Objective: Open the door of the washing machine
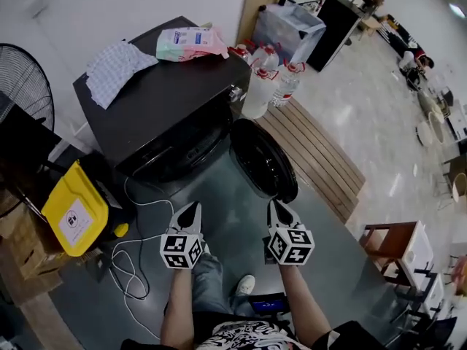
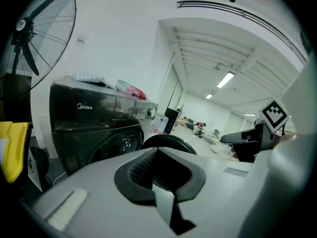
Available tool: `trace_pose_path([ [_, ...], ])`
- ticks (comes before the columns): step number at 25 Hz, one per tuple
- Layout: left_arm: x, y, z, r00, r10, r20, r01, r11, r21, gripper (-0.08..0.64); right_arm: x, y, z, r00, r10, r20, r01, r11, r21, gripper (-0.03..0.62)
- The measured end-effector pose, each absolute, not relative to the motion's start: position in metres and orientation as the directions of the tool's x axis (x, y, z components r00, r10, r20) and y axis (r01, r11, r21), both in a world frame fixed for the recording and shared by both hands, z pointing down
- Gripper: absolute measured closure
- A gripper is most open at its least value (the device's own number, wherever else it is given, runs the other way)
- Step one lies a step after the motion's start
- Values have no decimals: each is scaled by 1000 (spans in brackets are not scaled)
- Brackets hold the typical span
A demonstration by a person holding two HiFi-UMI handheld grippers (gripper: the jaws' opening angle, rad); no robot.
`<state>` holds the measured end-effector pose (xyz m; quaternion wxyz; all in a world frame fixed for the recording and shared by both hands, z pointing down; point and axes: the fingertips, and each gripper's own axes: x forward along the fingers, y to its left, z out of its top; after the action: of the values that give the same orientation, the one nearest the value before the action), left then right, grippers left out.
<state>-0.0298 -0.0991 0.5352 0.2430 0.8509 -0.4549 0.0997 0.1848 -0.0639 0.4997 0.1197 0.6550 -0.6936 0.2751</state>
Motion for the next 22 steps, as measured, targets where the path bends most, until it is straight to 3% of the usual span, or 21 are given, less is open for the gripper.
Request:
trace_pose_path([
  [10,4,7,412,493,-820,291,-857,-400,324,560,192,35,382,-239,-917,320,-956,164,-245,591],
  [15,20,46,365,462,-851,249,-882,-411,229,560,191,72,356,-298,-909,291,-938,222,-267,591],
  [22,21,72,330,452,-876,172,-881,-407,244,558,184,104,336,-327,-909,256,-927,256,-276,591],
])
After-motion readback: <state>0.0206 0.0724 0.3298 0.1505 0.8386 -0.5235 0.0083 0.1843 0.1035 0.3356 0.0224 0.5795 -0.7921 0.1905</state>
